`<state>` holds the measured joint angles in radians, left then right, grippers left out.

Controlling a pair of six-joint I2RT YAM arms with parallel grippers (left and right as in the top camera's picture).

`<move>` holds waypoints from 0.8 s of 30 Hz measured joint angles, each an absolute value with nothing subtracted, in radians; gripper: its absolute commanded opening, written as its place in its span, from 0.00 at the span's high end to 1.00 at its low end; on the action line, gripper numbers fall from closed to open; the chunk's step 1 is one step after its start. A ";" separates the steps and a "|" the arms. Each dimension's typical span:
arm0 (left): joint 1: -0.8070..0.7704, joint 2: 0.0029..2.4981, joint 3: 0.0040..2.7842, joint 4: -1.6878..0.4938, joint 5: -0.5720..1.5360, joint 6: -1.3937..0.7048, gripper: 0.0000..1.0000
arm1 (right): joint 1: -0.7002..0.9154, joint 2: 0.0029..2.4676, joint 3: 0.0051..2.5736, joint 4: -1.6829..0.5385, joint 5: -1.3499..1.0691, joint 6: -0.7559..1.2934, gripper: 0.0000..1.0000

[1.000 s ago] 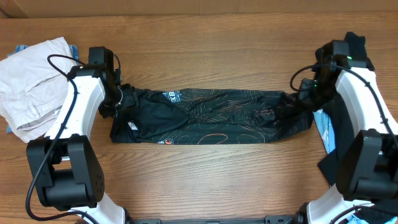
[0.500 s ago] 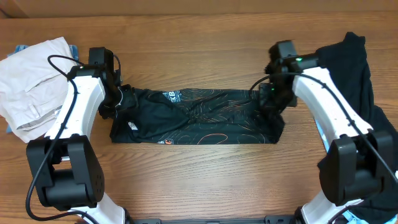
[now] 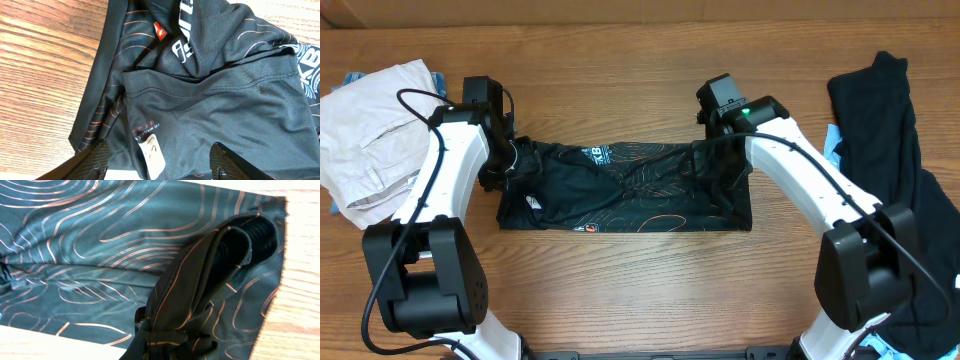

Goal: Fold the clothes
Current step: 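Fold the strip's right end leftward with the right gripper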

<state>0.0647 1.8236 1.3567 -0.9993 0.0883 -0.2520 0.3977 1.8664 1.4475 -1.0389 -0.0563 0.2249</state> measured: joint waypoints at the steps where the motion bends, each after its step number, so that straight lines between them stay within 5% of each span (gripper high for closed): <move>1: 0.065 1.824 1.357 -1.000 0.089 -0.252 0.32 | 0.402 1.871 1.448 -1.029 -0.061 0.227 0.96; 17: 0.065 1.824 1.357 -1.000 0.089 -0.252 0.32 | 0.419 1.875 1.448 -0.973 -0.125 0.232 0.94; 24: 0.065 1.824 1.357 -1.000 0.089 -0.252 0.32 | 0.424 1.875 1.448 -0.973 -0.132 0.234 0.84</move>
